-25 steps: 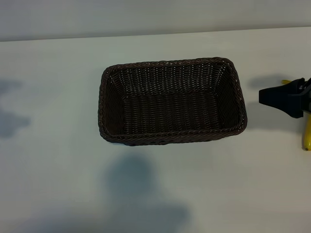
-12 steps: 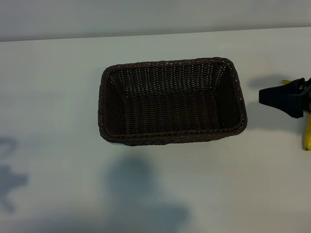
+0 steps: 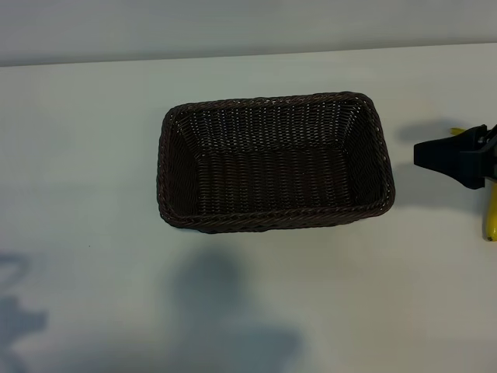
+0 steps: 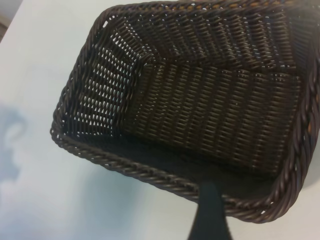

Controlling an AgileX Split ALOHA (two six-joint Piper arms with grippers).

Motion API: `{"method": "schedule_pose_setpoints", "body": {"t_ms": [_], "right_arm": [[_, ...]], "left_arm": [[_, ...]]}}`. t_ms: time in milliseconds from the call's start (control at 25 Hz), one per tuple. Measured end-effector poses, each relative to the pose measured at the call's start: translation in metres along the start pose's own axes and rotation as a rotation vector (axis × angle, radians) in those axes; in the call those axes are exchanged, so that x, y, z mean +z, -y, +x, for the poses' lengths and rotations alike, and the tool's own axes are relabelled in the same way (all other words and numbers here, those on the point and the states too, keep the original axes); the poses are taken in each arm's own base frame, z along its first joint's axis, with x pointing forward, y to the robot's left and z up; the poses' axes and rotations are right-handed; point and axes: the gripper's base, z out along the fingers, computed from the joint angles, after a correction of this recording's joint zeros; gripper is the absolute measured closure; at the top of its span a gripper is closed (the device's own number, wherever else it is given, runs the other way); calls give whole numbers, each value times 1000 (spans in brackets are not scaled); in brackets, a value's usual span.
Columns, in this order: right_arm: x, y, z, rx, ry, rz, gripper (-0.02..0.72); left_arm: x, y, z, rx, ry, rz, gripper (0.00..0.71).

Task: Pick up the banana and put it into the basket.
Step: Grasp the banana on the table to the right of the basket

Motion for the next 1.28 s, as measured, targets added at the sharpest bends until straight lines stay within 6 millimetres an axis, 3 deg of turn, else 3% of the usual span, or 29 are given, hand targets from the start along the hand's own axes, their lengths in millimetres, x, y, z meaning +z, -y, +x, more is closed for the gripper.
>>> {"method": "schedule_pose_setpoints", "body": {"t_ms": [160,520,1280], "right_arm": [[0,0,0,0,1,2,160],[0,1,-1,0,6,11,160],[-2,0,-7,36,23,16,160]], "left_arm": [[-5,0,4,0,46,-3,211],[-37,2,41,50,379,34,211],[-37,1,42,69,381,54,212]]}}
